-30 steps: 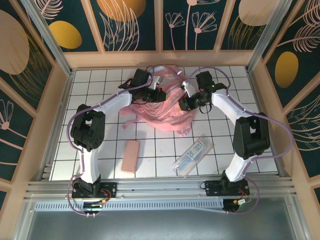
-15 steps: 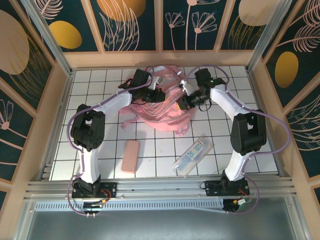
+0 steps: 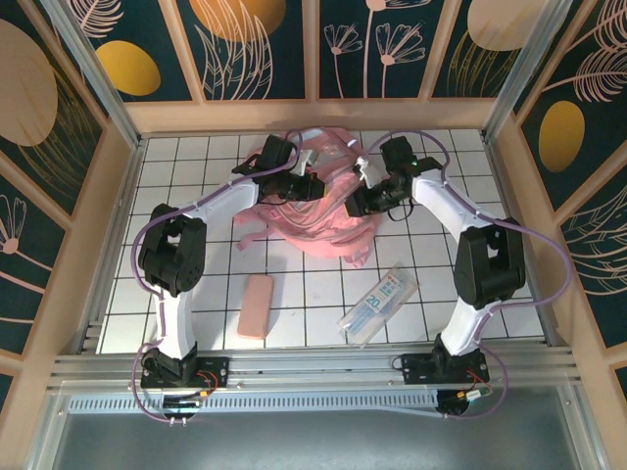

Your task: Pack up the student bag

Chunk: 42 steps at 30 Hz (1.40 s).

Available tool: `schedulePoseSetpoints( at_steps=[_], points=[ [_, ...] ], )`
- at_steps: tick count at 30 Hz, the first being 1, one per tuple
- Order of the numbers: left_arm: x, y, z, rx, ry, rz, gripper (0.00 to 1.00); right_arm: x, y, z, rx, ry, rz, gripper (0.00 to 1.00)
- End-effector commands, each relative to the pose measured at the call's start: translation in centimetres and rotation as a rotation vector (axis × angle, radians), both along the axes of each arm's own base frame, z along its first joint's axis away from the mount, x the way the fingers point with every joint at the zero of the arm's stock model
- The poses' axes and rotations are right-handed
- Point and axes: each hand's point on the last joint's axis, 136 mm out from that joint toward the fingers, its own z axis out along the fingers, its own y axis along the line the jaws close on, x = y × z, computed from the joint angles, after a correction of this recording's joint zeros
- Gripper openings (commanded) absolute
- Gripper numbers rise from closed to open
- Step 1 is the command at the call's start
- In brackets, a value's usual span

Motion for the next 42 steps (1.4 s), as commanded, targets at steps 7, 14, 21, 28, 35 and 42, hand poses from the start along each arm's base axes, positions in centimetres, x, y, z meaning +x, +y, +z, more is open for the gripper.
schedulePoseSetpoints(
  at_steps=[7,14,21,28,35,42],
  points=[
    [1.0,-0.6,2.2,-0.066,-0.055,0.012,0.0,1.4,-0.7,0.1,-0.284,-0.25,0.018,0.39],
    [1.1,-0.6,2.1,-0.071,-0.052,0.015,0.0,2.5,-1.4,-0.6,-0.427,-0.313,-0.038,0.38],
    [0.9,-0.5,1.7,-0.07,-0.044,0.016,0.0,3.4,-1.5,-0.7,-0.583,-0.397,-0.071,0.37],
    [0.9,-0.5,1.3,-0.073,-0.04,0.022,0.0,3.7,-0.5,-0.9,-0.663,-0.439,-0.056,0.27],
    [0.9,-0.5,0.8,-0.073,-0.03,0.027,0.0,3.6,-1.0,-1.5,-0.779,-0.477,-0.051,0.36],
    [0.8,-0.5,0.7,-0.072,-0.028,0.023,0.0,3.8,-1.0,-1.1,-0.78,-0.495,-0.058,0.26]
  ],
)
